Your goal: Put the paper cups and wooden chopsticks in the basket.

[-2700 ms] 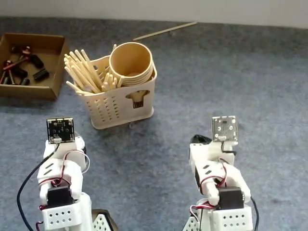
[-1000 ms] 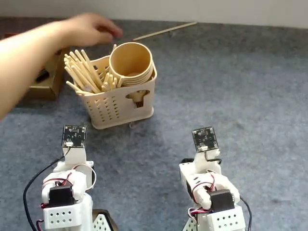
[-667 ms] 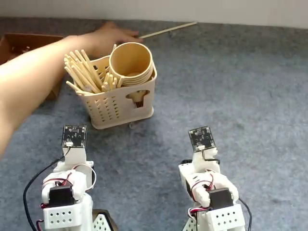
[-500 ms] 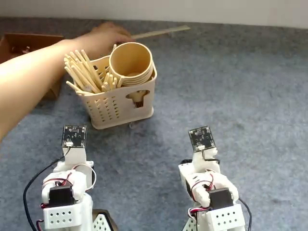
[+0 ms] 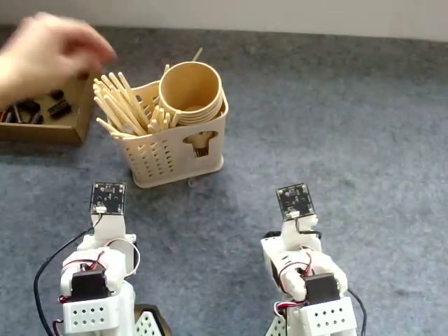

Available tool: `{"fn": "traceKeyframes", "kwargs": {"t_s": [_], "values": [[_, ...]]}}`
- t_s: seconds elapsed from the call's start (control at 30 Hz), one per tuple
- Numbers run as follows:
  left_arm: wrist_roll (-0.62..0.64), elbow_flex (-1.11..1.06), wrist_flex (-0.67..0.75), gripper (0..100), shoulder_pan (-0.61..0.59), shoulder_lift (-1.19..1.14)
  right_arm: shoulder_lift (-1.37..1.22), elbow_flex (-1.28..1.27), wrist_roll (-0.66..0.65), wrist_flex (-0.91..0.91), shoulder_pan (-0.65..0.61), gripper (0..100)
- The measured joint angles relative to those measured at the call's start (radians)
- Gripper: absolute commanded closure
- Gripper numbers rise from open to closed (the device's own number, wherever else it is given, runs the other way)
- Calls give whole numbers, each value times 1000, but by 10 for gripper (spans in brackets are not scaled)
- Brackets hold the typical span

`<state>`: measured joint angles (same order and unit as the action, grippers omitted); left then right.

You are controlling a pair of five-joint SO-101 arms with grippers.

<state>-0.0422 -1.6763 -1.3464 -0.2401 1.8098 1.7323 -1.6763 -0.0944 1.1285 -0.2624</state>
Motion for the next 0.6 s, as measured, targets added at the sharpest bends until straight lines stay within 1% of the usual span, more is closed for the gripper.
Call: {"fn": "traceKeyframes", "kwargs": {"t_s": [0.6], "values": [[0,0,0,993,0,0,0,0,-6,0,3,991]]}}
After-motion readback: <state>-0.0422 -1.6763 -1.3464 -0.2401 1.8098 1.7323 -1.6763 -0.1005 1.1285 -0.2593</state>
